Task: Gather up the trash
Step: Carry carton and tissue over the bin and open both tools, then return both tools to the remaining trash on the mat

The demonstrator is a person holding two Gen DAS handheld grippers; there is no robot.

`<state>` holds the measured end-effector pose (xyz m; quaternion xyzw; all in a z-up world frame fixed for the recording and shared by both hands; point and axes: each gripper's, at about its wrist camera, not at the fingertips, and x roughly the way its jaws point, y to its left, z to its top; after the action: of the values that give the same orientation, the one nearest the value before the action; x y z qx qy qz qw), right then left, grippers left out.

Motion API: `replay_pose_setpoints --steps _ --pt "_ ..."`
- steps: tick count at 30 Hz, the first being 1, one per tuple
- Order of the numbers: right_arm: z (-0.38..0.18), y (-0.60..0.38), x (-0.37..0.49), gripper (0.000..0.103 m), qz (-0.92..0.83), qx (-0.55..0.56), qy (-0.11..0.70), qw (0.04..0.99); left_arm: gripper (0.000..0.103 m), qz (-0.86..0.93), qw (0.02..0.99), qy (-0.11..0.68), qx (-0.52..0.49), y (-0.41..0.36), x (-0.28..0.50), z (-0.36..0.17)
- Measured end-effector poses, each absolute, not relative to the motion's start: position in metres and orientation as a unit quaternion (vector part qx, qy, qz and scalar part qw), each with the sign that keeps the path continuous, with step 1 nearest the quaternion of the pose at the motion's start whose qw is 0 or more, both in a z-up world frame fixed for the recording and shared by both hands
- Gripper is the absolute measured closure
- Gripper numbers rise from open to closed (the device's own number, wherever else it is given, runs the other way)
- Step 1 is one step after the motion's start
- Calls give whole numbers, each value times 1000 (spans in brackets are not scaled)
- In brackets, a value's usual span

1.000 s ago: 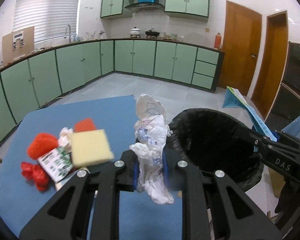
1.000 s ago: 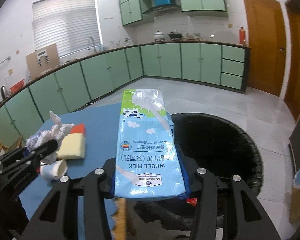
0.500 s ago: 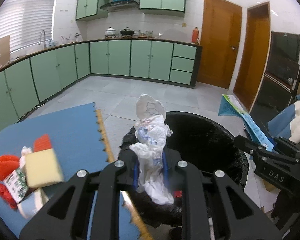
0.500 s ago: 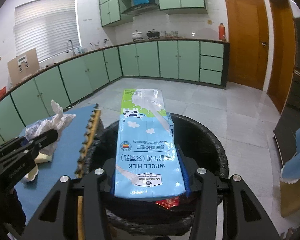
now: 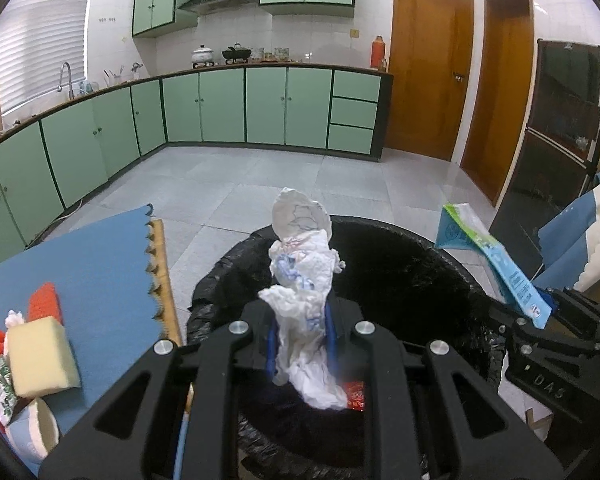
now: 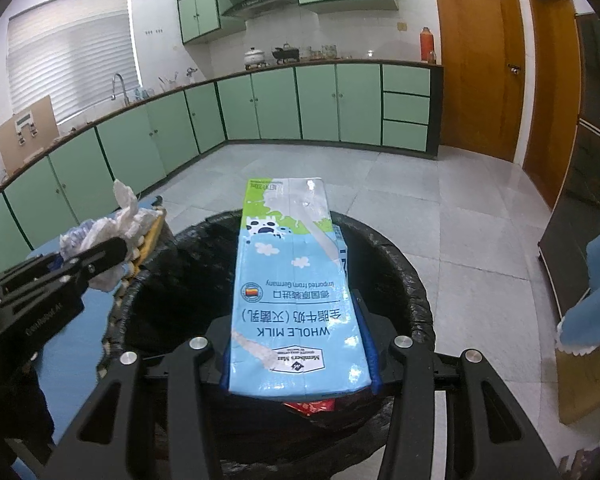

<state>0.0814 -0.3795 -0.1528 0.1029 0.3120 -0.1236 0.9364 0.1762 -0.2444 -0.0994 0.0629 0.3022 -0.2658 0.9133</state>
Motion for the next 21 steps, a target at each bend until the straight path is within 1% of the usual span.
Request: replay_pose_setpoints --steps 2,3,5,7,9,10,11,12,13,14,15,16,21 --pt "-160 -385 84 55 -129 98 321 933 83 -268 911 306 62 -248 180 -101" --pt "-163 -387 86 55 -132 96 326 931 76 -271 909 312 58 -249 183 -103" --pt "-168 -390 87 51 -136 94 333 928 70 -274 905 320 48 -248 187 -104" --pt "-171 -392 84 37 -143 92 334 927 57 -275 904 323 44 -245 188 -104" --pt "-172 -393 82 31 -149 92 334 926 50 -274 906 321 39 -239 188 -103" --pt "-172 -394 80 24 -151 94 334 926 45 -271 908 318 38 -235 187 -102" --pt "-172 -394 77 19 -158 96 332 925 42 -269 909 316 36 -231 187 -100" --pt "-171 -393 74 12 -164 97 329 925 39 -267 910 314 34 -229 187 -97" --pt "-169 -393 72 8 -169 100 325 925 37 -265 912 312 32 -226 187 -95" --pt "-166 -392 70 7 -172 105 321 926 35 -262 914 309 32 -220 186 -92" --pt "-164 -392 69 6 -174 109 318 925 31 -259 915 306 33 -217 185 -90" --pt "-161 -389 67 6 -175 113 317 925 29 -255 918 302 33 -212 184 -86" --pt "-145 -375 64 6 -163 115 301 933 28 -230 931 281 36 -176 172 -71"
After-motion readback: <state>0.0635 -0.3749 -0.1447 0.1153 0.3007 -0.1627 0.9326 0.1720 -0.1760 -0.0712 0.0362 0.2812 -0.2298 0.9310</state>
